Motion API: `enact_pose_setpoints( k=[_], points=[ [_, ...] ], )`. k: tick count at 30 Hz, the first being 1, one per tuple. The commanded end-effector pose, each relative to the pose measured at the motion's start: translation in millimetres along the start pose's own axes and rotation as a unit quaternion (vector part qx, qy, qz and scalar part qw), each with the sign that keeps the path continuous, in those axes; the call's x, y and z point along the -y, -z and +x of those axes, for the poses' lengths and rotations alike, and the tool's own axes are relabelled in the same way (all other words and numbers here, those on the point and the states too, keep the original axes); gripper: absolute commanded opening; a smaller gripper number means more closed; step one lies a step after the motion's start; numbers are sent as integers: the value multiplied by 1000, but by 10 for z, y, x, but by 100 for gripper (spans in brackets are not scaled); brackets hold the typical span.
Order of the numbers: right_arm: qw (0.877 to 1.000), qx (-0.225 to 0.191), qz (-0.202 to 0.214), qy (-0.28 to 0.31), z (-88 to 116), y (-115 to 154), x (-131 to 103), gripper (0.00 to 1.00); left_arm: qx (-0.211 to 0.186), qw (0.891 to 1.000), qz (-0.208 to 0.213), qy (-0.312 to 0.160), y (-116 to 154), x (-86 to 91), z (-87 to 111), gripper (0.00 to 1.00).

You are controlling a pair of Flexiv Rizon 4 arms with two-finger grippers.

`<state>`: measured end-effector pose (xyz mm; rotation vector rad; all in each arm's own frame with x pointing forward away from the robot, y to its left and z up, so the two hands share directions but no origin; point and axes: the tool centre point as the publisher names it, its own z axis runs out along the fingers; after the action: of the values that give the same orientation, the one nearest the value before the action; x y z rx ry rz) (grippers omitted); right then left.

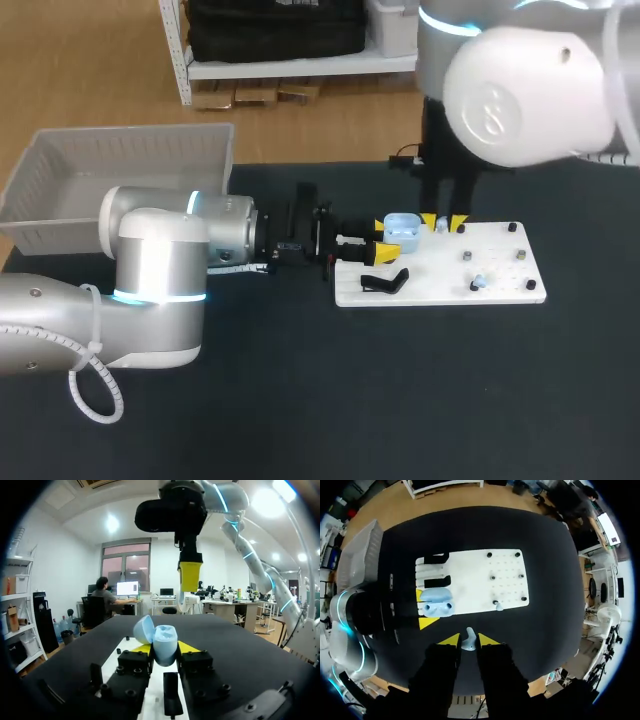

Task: Pick up each earbud case from the left stands, insert the matching earbuds, close the lid, and place the case in the box.

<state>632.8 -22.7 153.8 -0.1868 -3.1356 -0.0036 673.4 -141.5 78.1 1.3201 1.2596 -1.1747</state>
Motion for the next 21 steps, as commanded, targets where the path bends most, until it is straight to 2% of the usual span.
enact_pose_setpoints(
  k=[1,13,17,21],
  points=[
    [1000,-6,2,0,-36,3,-21,0,0,1000,1,0,-2,-10,6,0],
    [1000,-6,2,0,-36,3,-21,0,0,1000,1,0,-2,-10,6,0],
    [999,2,2,-51,-113,13,-191,0,0,1000,1,0,-2,-10,6,0],
    [995,6,1,-104,-201,65,-264,0,0,1000,1,0,-2,-10,6,0]
  ],
)
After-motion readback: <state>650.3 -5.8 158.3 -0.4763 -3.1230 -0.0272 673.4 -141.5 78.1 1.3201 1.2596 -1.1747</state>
